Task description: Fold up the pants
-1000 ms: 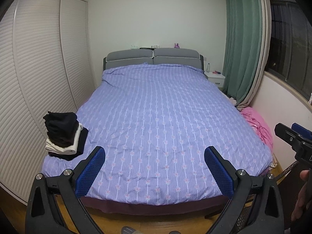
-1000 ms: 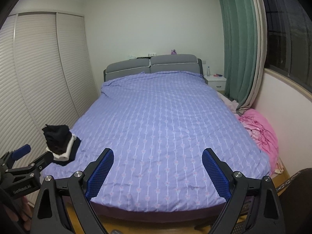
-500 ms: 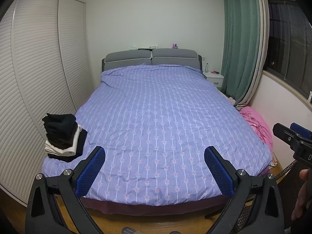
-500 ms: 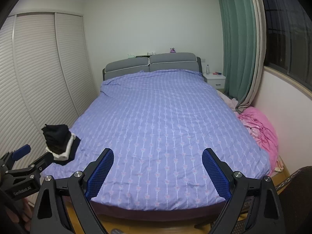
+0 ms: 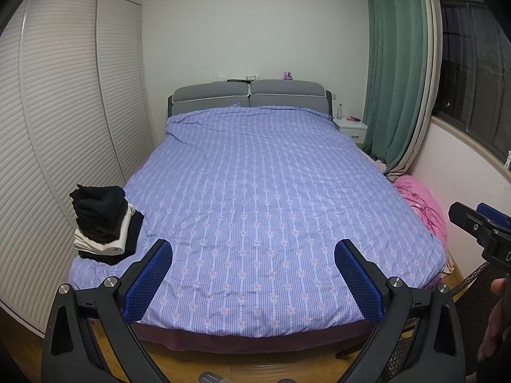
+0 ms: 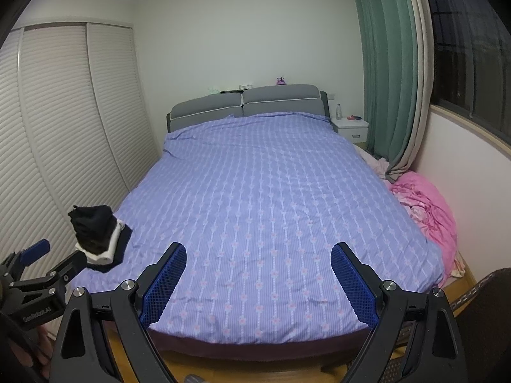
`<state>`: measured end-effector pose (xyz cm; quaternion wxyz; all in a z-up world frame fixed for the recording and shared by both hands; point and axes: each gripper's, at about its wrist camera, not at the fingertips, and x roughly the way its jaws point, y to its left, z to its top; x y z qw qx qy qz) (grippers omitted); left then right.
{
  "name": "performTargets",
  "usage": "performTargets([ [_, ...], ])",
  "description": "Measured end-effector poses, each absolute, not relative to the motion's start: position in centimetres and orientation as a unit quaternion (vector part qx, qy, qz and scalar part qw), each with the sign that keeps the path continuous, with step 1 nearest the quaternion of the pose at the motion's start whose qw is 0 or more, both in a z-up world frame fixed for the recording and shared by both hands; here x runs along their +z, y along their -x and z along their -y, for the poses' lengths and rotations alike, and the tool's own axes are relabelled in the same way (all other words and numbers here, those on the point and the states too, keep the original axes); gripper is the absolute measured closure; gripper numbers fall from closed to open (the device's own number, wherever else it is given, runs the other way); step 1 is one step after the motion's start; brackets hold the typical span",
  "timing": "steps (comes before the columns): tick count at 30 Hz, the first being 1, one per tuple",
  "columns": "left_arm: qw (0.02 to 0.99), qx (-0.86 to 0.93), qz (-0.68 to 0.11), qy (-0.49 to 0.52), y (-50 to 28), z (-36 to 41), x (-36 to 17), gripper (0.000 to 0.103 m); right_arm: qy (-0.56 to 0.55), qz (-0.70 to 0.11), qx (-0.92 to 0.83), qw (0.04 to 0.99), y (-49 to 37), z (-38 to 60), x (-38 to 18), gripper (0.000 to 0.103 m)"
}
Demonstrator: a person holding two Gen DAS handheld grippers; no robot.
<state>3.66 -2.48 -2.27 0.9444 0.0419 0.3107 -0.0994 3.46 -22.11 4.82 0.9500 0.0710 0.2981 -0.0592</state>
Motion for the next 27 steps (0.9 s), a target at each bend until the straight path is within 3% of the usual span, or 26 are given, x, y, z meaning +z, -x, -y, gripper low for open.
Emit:
performTargets([
  [27, 0.947, -0.095, -0.305, -0.041, -3.37, 2.24, -1.8, 0.0, -0.069, -0.295, -0.056, 0.951, -3.24, 21.97, 4.89, 0.01],
])
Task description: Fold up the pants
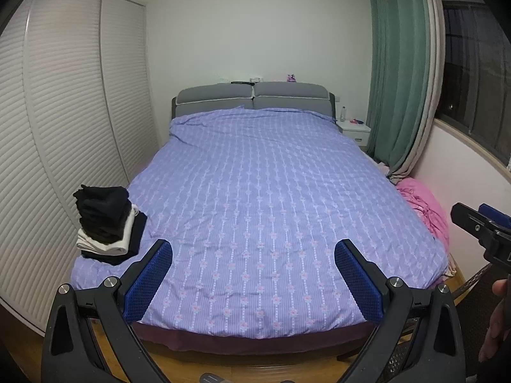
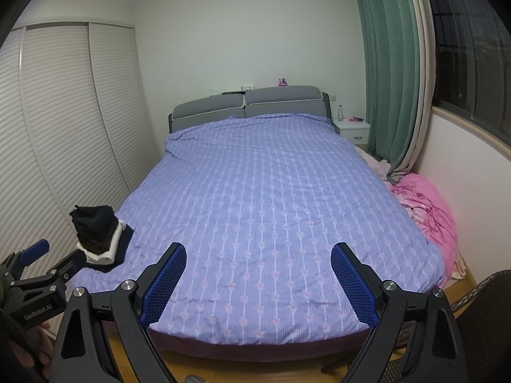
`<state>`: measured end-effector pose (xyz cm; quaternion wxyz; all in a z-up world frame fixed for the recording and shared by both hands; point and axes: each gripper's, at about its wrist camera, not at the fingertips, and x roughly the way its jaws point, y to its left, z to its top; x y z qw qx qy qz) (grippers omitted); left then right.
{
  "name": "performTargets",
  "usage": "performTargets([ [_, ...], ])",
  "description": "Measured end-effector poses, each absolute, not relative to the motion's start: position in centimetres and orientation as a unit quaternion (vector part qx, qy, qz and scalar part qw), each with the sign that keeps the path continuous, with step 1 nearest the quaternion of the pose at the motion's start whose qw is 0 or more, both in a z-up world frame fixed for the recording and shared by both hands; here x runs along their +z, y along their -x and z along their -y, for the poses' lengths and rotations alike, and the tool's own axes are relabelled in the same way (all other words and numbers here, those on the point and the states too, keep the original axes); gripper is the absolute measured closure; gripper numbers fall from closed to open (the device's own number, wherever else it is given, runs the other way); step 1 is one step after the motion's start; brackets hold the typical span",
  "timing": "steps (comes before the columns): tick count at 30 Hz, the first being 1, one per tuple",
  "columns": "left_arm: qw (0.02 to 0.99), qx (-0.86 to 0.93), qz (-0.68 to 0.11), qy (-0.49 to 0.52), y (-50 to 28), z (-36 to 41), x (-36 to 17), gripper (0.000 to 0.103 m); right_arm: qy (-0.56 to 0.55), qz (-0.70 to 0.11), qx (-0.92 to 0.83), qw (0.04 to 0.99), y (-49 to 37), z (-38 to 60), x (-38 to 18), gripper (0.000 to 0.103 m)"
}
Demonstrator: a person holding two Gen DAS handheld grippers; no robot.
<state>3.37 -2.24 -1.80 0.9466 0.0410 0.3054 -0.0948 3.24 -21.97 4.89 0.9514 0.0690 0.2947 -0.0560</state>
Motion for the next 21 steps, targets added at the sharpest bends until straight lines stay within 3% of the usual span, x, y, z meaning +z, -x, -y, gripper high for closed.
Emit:
performTargets([
  [21, 0.943, -0.104, -0.313, -0.04, -3.75, 2.77, -2.18, 0.0, -0.064, -0.291, -0.055, 0.953, -3.12, 21.93, 5.2, 0.01],
])
